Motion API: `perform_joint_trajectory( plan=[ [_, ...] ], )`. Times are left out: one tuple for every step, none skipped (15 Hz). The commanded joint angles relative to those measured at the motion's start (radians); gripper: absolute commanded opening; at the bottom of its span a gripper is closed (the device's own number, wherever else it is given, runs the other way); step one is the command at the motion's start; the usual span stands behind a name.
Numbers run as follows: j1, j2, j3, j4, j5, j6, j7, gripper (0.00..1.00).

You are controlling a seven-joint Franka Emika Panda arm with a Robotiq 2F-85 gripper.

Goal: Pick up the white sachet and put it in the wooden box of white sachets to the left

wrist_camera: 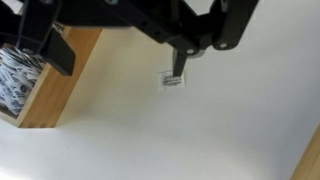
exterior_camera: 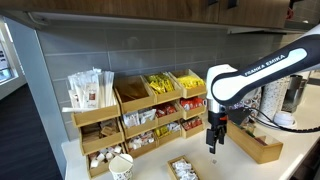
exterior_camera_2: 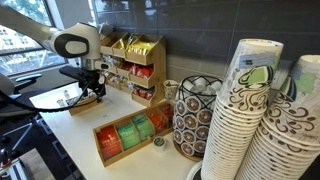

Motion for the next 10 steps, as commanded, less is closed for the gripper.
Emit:
perform_joint_trajectory(
  plan=[
    [0.002, 0.0, -0.002, 0.001, -0.001, -0.001, 0.0, 1.0],
    [0.002, 0.0, -0.002, 0.001, -0.001, -0.001, 0.0, 1.0],
    [0.002, 0.0, -0.002, 0.001, -0.001, -0.001, 0.0, 1.0],
    [0.003, 0.006, 0.0, -0.007, -0.009, 0.012, -0.009, 1.0],
    [0.006, 0.01, -0.001, -0.012, 0.004, 0.022, -0.018, 1.0],
    [0.008, 0.018, -0.004, -0.012, 0.013, 0.028, -0.034, 1.0],
    [0.008, 0.026, -0.009, -0.016, 0.023, 0.045, -0.055, 1.0],
    [0.008, 0.036, -0.017, -0.019, 0.049, 0.059, -0.076, 1.0],
    [0.007, 0.043, -0.02, -0.021, 0.056, 0.069, -0.098, 1.0],
    [0.007, 0.053, -0.028, -0.028, 0.084, 0.095, -0.13, 1.0]
  ],
)
